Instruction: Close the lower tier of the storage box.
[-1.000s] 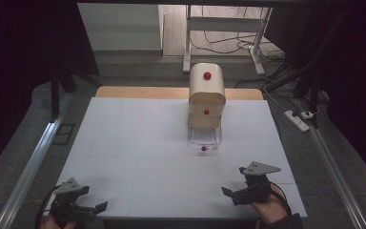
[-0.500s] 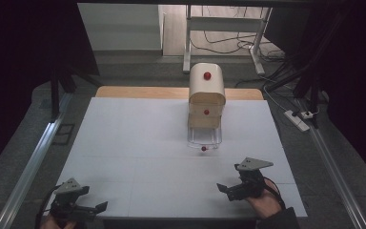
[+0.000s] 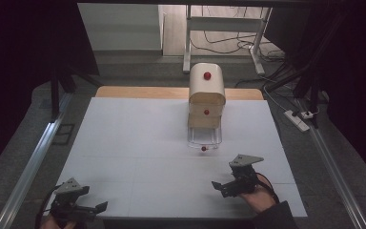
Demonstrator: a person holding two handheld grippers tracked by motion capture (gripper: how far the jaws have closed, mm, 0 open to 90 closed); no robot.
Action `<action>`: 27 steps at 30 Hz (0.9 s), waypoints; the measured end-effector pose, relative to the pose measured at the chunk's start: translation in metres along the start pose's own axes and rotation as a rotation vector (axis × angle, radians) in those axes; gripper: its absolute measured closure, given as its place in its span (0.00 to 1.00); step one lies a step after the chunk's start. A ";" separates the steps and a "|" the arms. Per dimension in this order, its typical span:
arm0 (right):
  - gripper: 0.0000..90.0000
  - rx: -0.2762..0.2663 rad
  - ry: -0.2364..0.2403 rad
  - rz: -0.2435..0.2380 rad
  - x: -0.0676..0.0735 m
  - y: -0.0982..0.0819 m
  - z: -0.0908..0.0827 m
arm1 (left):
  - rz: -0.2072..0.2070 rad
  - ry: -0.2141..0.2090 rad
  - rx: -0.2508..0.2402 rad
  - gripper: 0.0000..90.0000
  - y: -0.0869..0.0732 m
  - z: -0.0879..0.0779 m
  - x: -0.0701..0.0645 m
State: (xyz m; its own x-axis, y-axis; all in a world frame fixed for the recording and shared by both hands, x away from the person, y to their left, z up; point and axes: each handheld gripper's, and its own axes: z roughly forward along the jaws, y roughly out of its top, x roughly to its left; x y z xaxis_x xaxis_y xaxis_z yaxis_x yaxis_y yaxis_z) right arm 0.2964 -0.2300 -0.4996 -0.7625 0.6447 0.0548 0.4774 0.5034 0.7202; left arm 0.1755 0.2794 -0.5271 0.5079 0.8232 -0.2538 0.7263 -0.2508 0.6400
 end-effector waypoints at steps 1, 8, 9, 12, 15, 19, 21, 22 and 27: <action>0.00 -0.001 0.001 0.001 0.000 0.001 0.001 | 0.000 0.000 0.000 0.02 0.000 0.000 0.000; 0.00 0.010 0.002 -0.005 -0.003 0.009 0.009 | 0.000 0.000 -0.001 0.02 0.000 0.000 0.000; 0.00 0.013 -0.001 -0.007 -0.004 0.010 0.010 | 0.000 -0.001 -0.001 0.02 0.000 0.000 0.000; 0.00 0.019 -0.005 -0.014 -0.005 0.013 0.014 | 0.000 0.000 0.000 0.02 0.000 0.000 0.000; 0.00 0.029 -0.016 -0.018 -0.007 0.017 0.019 | 0.001 -0.001 0.000 0.02 0.000 0.000 0.000; 0.00 0.049 -0.028 -0.024 -0.009 0.020 0.026 | 0.001 -0.001 0.000 0.02 0.000 0.000 0.000; 0.01 0.055 -0.040 -0.030 -0.010 0.022 0.028 | 0.001 -0.001 0.001 0.02 0.000 0.000 0.000; 0.03 0.054 -0.043 -0.033 -0.010 0.022 0.029 | 0.001 -0.001 0.000 0.02 0.000 0.000 0.000; 0.23 0.049 -0.030 -0.042 -0.014 0.025 0.029 | 0.001 -0.002 0.001 0.02 0.000 0.000 0.000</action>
State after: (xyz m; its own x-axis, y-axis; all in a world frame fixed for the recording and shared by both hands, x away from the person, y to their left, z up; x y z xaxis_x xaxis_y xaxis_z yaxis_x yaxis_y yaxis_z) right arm 0.3321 -0.2096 -0.5024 -0.7689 0.6394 0.0038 0.4668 0.5573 0.6866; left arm 0.1757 0.2794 -0.5272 0.5093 0.8220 -0.2549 0.7265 -0.2519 0.6393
